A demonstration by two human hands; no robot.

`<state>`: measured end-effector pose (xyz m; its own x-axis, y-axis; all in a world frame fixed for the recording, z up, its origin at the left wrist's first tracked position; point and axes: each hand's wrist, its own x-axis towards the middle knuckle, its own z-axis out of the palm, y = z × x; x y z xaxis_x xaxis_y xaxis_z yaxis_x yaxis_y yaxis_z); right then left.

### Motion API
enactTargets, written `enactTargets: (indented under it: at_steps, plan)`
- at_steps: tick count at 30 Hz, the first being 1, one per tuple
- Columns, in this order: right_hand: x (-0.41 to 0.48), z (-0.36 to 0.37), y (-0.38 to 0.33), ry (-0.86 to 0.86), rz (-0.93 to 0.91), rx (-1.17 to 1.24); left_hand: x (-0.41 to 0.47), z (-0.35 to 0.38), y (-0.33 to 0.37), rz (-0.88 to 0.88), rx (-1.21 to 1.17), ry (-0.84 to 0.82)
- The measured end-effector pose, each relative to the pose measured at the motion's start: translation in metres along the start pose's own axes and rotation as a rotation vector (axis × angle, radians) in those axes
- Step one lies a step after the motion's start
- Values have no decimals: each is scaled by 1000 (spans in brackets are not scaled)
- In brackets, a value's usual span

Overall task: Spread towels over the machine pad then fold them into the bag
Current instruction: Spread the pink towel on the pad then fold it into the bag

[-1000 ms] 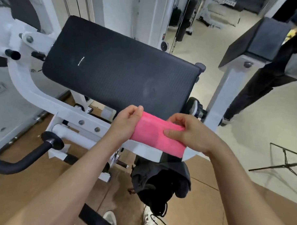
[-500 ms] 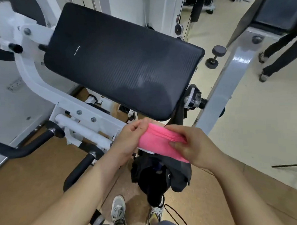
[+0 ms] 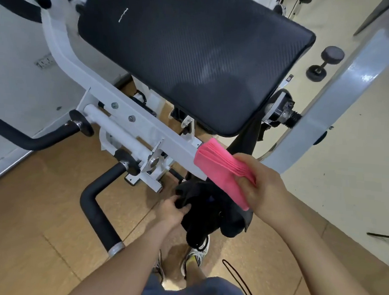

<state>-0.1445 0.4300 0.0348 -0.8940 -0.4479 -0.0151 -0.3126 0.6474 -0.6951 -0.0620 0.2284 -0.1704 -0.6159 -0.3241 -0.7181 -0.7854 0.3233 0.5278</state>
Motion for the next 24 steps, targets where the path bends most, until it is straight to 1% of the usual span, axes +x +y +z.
enactTargets:
  at_steps: [1,3,4,5,7,8,10,11,12,15,18,21,24]
  plan:
    - [-3,3,-2,-8,10,-20,-2,-2,9,19,-7,48]
    - [-9,6,-14,-24,-15,-135,-11,-10,26,8,-54,170]
    - [-11,8,-19,-36,-12,-185,-16,-17,33,11,-91,205]
    - [-13,8,-24,-46,47,-207,-27,-28,41,46,-125,209]
    - [-16,11,-37,-36,212,-176,-53,-51,57,175,-145,146]
    - [-20,13,-42,-22,211,-193,-68,-62,66,248,-143,102]
    - [-30,18,-56,63,89,-245,-101,-84,92,380,-121,50]
    - [-35,21,-65,77,-11,-283,-117,-94,106,420,-132,46]
    - [-40,23,-73,67,-63,-307,-132,-104,119,434,-163,39]
    - [-48,22,-94,111,-71,-235,-162,-133,149,396,-387,-26]
    - [-49,25,-111,155,-52,-233,-180,-161,167,414,-565,-96]
    - [-47,37,-125,252,-36,-295,-185,-176,170,365,-662,-92]
    - [-40,41,-137,330,-16,-270,-183,-184,167,305,-763,-157]
